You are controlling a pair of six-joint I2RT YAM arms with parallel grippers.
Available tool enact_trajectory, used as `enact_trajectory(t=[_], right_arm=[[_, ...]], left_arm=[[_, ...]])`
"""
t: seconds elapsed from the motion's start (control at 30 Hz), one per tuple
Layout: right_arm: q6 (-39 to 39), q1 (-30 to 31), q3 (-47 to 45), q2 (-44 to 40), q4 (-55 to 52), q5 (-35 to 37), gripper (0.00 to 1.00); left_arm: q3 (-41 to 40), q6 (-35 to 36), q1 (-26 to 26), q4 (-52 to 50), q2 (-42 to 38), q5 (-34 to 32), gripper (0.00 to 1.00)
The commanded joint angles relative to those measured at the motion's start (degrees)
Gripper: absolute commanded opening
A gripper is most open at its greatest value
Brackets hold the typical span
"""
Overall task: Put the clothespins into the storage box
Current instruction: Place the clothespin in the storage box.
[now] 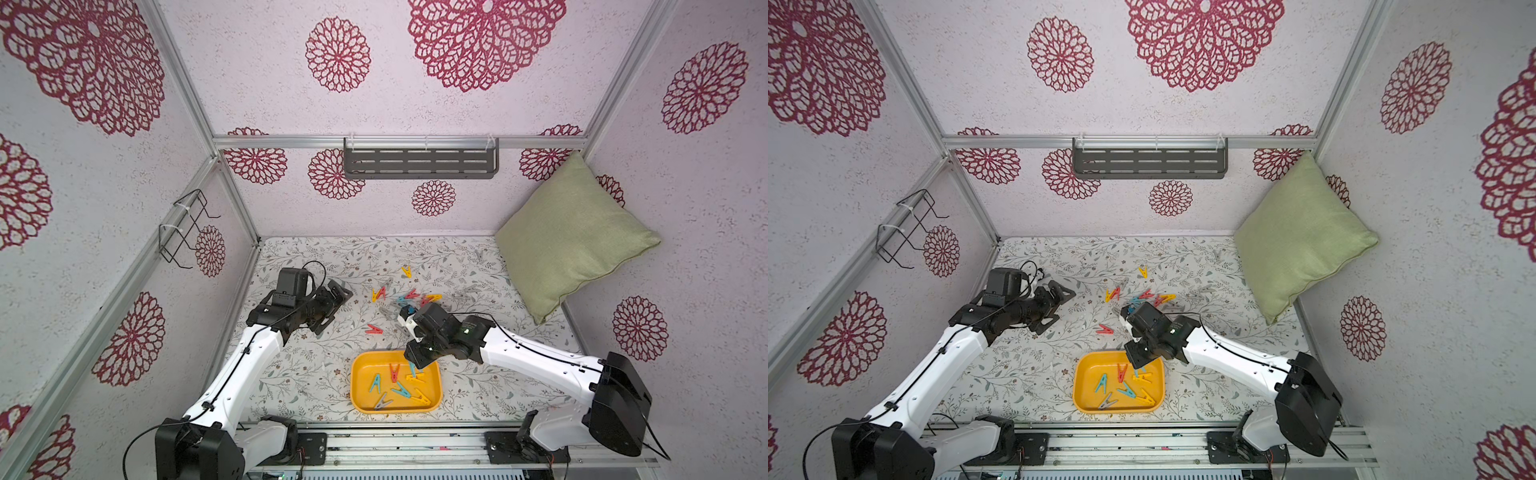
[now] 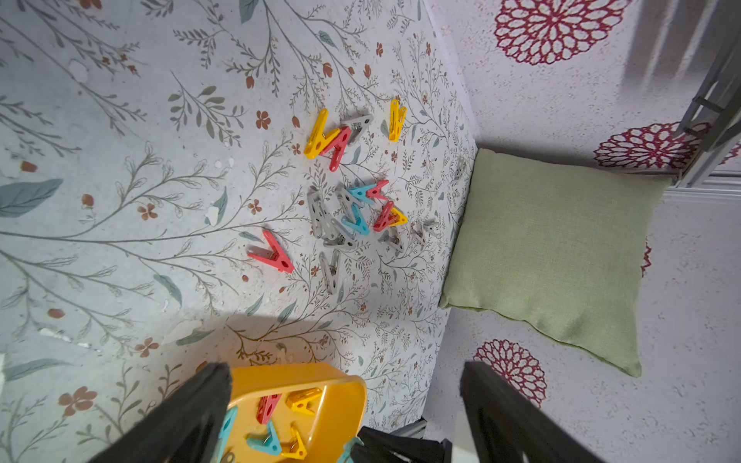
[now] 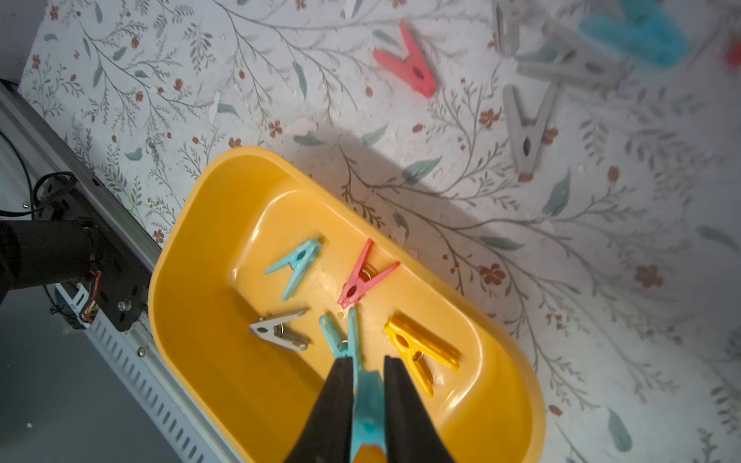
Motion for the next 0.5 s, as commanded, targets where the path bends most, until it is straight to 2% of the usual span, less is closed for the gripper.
enact_trajectory(t=[0.0, 0.1, 0.27, 0.37, 0.4, 0.47], right_arm=[[0.4, 1.1, -0.8, -2.9, 2.3, -0.7, 0.33], [0.6, 1.0, -0.1, -3.4, 2.4, 2.0, 0.47], [1.8, 0.1, 3.6, -1.9, 1.7, 12.7, 0.57], [1.1, -1.8, 6.0, 0.6, 1.7, 14.3, 0.59], [1.0, -2.6, 7.1, 1.7, 1.5, 13.9, 0.59], [1.0, -4.9, 9.4, 4.0, 0.7, 12.4, 0.57]], left_arm=[[-2.1, -2.2, 0.9, 4.1, -2.4, 2.2, 0.97], [-2.0, -1.6, 1.0, 3.1, -2.4, 2.4, 0.99], [0.0, 2.0, 1.0, -2.3, -1.8, 0.1, 0.95], [0.9, 3.8, 0.9, -3.9, -3.3, -2.8, 0.96], [1.0, 4.4, 0.9, -3.9, -3.9, -3.5, 1.00], [1.5, 5.8, 0.8, -4.2, -4.6, -4.1, 0.97]])
